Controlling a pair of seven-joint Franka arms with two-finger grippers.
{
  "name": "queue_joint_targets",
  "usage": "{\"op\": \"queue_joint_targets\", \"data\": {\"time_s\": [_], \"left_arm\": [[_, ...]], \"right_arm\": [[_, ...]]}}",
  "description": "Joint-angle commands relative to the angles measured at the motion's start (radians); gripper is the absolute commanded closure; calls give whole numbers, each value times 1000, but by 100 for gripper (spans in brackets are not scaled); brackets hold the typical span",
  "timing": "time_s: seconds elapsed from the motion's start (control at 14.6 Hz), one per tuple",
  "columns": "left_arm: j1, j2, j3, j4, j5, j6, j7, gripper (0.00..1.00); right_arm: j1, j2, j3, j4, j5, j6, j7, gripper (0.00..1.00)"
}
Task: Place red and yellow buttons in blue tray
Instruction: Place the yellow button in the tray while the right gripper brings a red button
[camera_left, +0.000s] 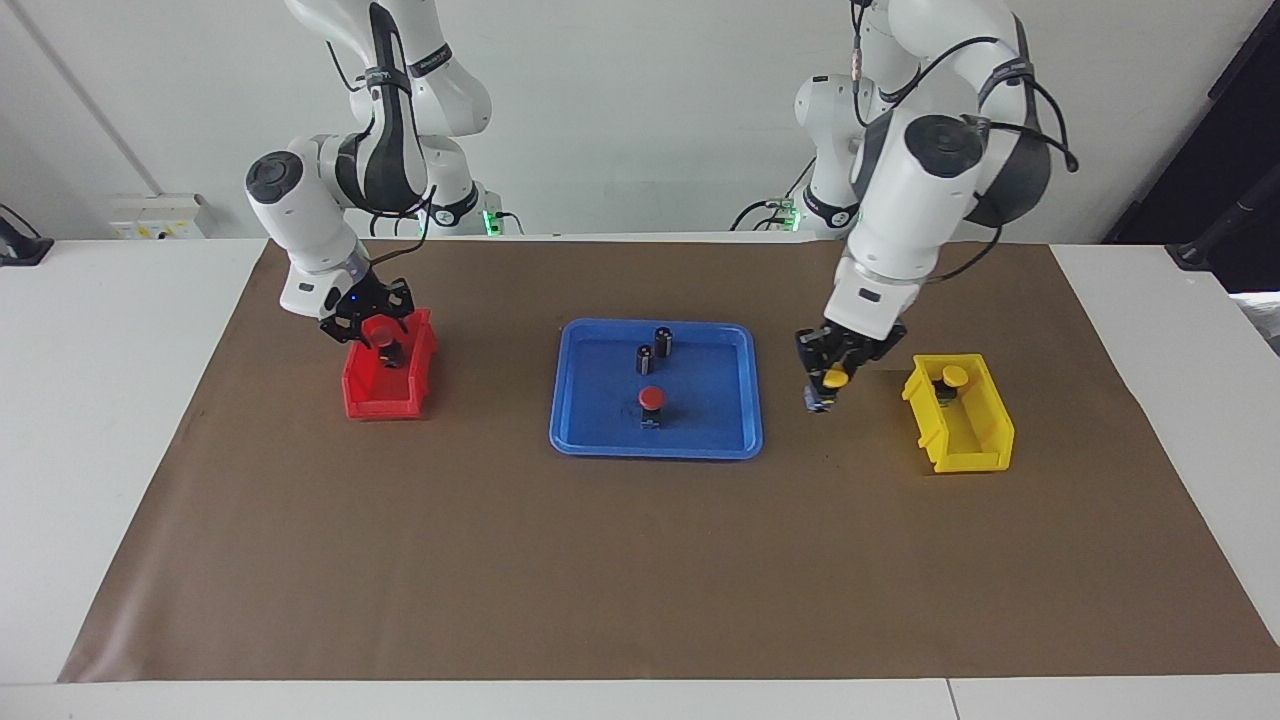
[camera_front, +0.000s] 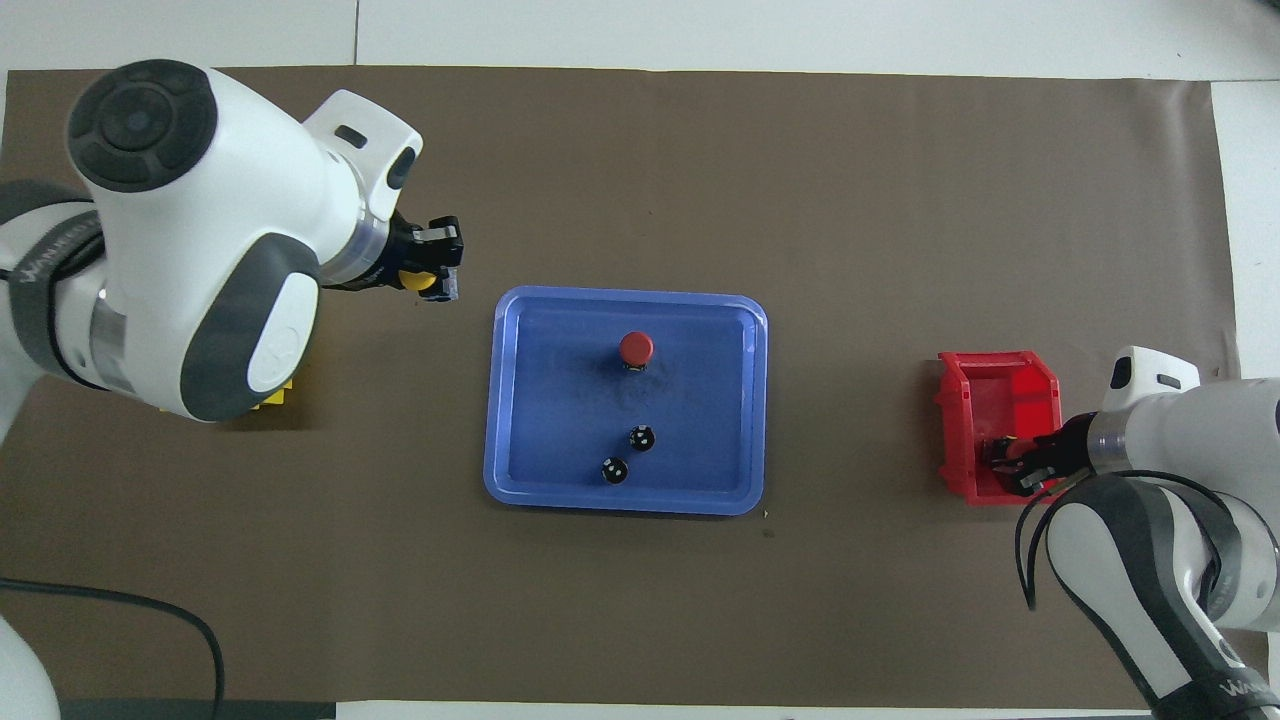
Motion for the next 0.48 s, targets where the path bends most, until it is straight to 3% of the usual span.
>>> {"op": "queue_joint_targets", "data": {"time_s": [0.0, 0.14, 0.21, 0.41], "left_arm": [[-72, 23, 20, -26, -30, 46, -58, 99], [-110, 30, 20, -56, -30, 49, -71, 99], [-138, 50, 21, -60, -30, 50, -81, 99], [-156, 85, 21, -60, -26, 83, -109, 99]], "right_arm": [[-17, -30, 7, -27, 18, 12, -35, 56], [-17, -29, 7, -26, 18, 11, -33, 77], [-18, -24, 7, -12, 18, 2, -31, 82], [-14, 37, 9, 159, 18, -134, -4, 83]]}}
